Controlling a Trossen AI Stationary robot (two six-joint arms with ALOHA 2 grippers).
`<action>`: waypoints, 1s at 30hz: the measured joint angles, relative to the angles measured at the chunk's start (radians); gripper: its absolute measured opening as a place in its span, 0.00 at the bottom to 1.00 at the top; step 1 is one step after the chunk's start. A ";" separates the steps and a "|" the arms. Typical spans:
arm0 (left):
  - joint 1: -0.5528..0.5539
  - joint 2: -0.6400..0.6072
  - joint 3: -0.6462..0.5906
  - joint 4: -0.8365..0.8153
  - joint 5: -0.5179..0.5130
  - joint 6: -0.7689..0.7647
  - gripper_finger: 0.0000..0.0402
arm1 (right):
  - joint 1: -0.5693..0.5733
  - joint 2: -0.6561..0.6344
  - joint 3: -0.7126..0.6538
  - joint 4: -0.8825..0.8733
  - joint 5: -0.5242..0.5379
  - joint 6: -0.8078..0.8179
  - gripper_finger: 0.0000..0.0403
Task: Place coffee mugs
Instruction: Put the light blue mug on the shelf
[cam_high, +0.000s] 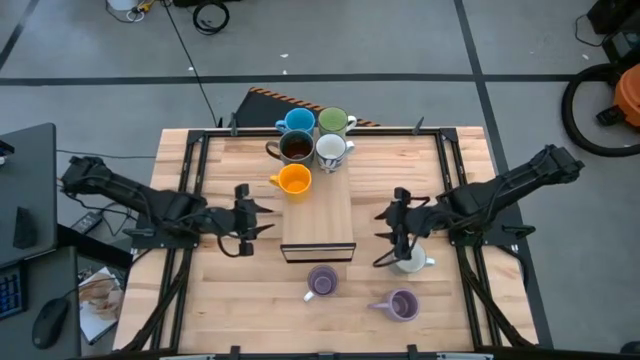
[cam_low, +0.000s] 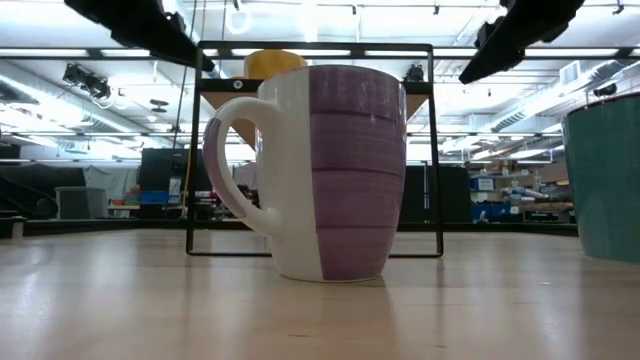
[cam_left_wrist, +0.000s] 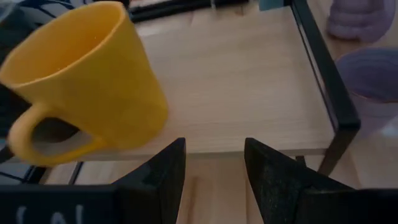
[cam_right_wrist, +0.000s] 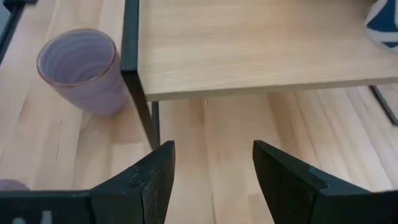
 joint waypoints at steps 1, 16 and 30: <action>0.000 -0.015 -0.022 0.026 -0.006 0.004 0.43 | 0.008 0.018 0.023 -0.026 0.001 0.013 0.55; 0.005 -0.116 -0.401 0.660 -0.064 0.186 0.43 | 0.057 0.350 0.368 -0.440 -0.170 0.308 0.55; 0.021 -0.116 -0.631 1.264 -0.184 0.304 0.43 | 0.064 0.457 0.501 -0.685 -0.349 0.614 0.55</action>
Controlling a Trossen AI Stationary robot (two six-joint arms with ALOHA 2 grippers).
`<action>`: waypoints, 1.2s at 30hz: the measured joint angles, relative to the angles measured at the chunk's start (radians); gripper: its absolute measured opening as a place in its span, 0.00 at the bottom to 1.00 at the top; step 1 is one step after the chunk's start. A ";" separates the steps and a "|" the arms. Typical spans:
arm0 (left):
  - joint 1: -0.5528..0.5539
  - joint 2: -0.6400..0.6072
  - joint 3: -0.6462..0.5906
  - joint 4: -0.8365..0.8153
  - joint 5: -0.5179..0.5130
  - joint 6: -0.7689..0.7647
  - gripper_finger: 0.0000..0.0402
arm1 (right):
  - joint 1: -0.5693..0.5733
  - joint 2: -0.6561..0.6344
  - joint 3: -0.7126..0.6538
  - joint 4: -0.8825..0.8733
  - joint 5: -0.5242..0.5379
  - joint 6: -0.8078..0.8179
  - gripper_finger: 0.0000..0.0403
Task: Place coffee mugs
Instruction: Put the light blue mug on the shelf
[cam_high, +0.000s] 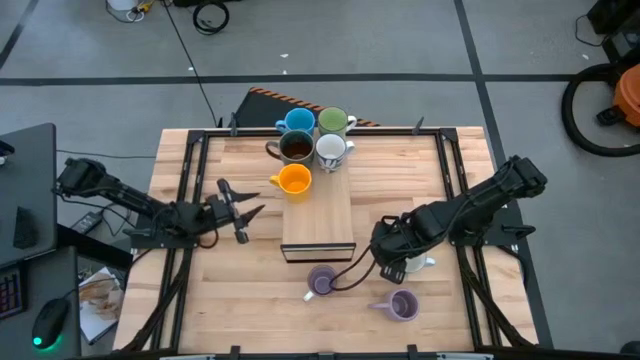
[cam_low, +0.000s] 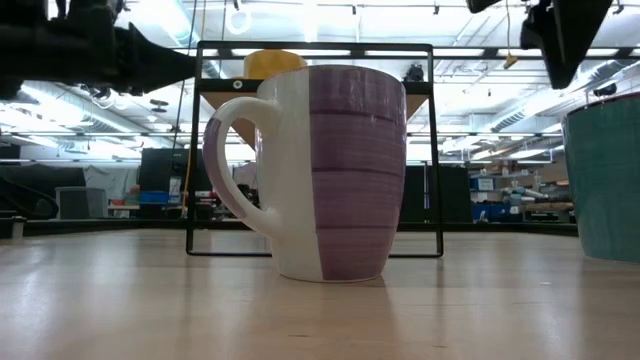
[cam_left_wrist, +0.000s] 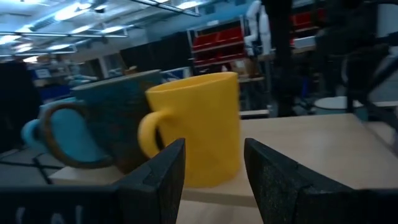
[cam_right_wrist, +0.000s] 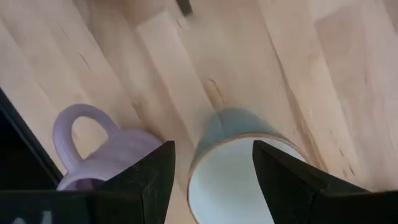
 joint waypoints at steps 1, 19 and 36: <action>0.008 0.000 0.000 0.001 -0.003 0.002 0.43 | 0.000 0.000 0.000 -0.009 -0.011 0.012 0.55; 0.153 0.000 0.001 0.015 0.050 -0.002 0.43 | 0.014 0.001 -0.160 0.088 -0.099 0.134 0.52; 0.167 0.001 0.002 0.013 0.057 -0.005 0.43 | 0.010 0.000 -0.245 0.107 -0.037 0.067 0.26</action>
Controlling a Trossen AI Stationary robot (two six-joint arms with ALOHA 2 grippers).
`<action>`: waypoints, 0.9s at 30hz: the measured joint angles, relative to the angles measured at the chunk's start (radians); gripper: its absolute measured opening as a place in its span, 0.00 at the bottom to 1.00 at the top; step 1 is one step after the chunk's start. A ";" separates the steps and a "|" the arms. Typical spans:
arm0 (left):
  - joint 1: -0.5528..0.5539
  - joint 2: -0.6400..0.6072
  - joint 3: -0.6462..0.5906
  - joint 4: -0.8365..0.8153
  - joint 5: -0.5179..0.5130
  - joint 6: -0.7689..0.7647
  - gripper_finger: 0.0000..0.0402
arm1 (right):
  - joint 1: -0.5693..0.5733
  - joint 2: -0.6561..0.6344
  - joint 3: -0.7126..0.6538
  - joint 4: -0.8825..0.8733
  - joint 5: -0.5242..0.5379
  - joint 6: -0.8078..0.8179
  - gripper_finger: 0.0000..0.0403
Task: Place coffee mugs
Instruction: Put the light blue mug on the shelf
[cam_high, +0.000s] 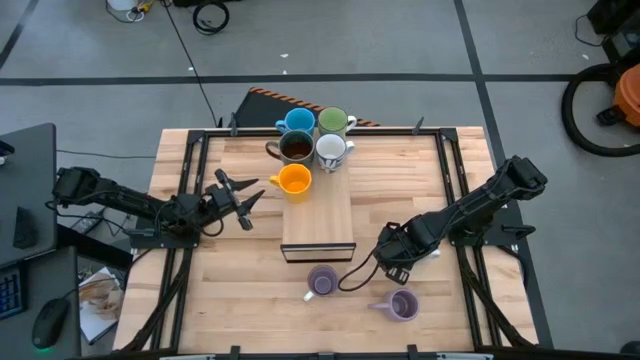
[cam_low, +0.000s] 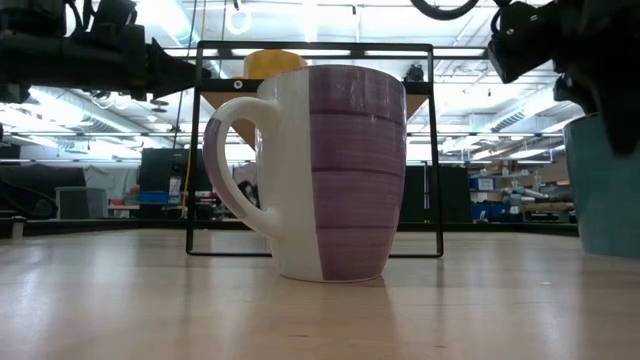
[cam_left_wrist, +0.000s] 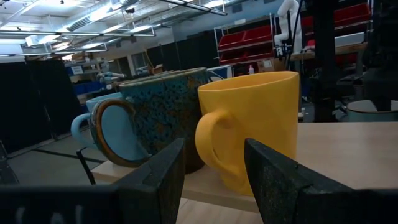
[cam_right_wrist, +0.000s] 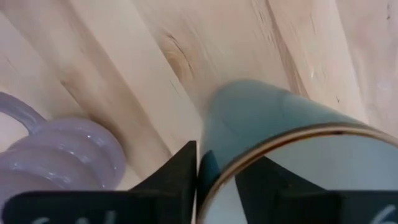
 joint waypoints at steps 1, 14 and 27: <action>0.000 0.000 0.000 0.000 0.000 0.000 0.43 | 0.000 0.000 0.000 0.000 0.000 -0.008 0.24; 0.000 0.000 0.000 -0.020 0.000 -0.045 0.43 | -0.044 0.001 0.070 -0.086 0.029 -0.167 0.10; -0.002 0.000 0.000 -0.046 0.000 -0.068 0.43 | -0.141 0.000 0.378 -0.282 0.260 -0.387 0.11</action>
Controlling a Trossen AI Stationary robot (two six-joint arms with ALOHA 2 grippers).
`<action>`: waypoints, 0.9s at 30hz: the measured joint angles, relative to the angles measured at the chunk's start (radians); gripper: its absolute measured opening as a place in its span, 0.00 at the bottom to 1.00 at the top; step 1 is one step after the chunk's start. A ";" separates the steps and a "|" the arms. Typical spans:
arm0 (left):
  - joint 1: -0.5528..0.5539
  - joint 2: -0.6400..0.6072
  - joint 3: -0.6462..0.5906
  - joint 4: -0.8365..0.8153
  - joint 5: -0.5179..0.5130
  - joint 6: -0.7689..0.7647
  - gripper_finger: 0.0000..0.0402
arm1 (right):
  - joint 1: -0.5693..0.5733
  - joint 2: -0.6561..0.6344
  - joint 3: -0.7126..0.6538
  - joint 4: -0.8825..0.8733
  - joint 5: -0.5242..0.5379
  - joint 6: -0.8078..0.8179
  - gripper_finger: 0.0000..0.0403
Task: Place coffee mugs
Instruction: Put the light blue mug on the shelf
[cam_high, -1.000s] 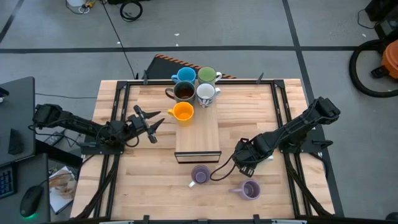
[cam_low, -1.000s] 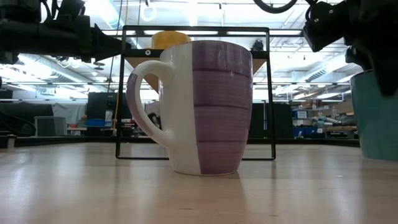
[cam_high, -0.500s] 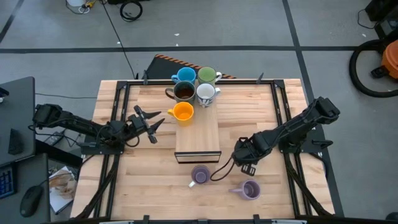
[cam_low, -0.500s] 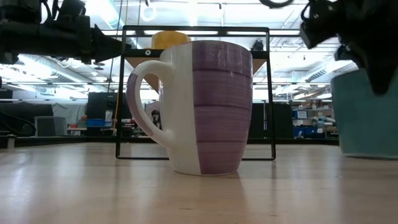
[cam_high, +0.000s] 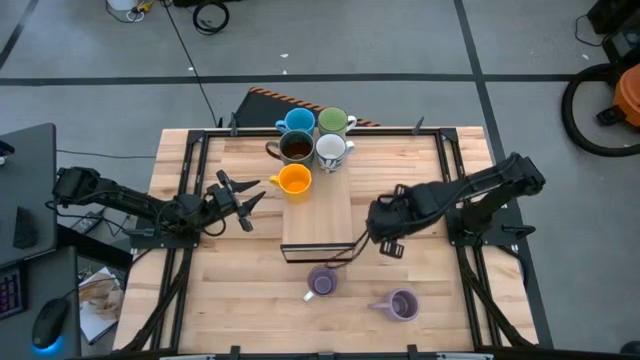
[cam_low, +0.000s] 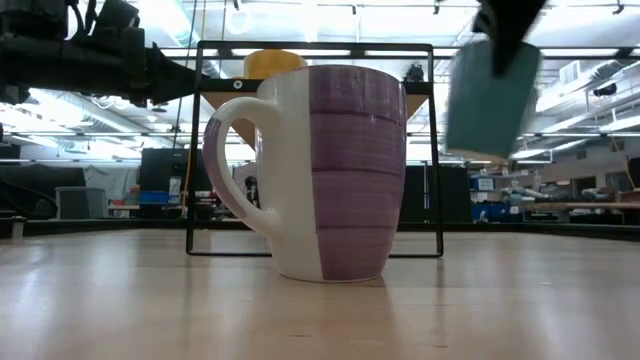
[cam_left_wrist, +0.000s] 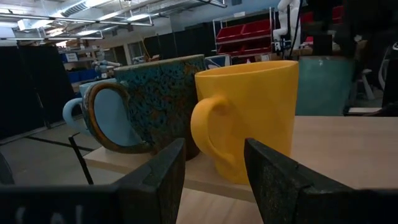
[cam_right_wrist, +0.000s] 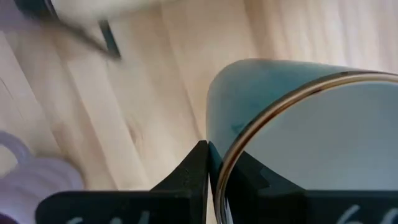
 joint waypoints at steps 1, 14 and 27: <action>0.000 0.000 0.000 0.000 0.000 0.000 0.43 | -0.010 0.000 0.019 0.002 0.008 -0.019 0.11; 0.000 0.000 0.000 0.000 0.000 -0.001 0.43 | -0.141 0.000 0.216 0.078 0.034 -0.193 0.10; 0.000 0.000 0.000 -0.022 -0.002 0.000 0.43 | -0.204 0.031 0.235 0.235 -0.061 -0.260 0.10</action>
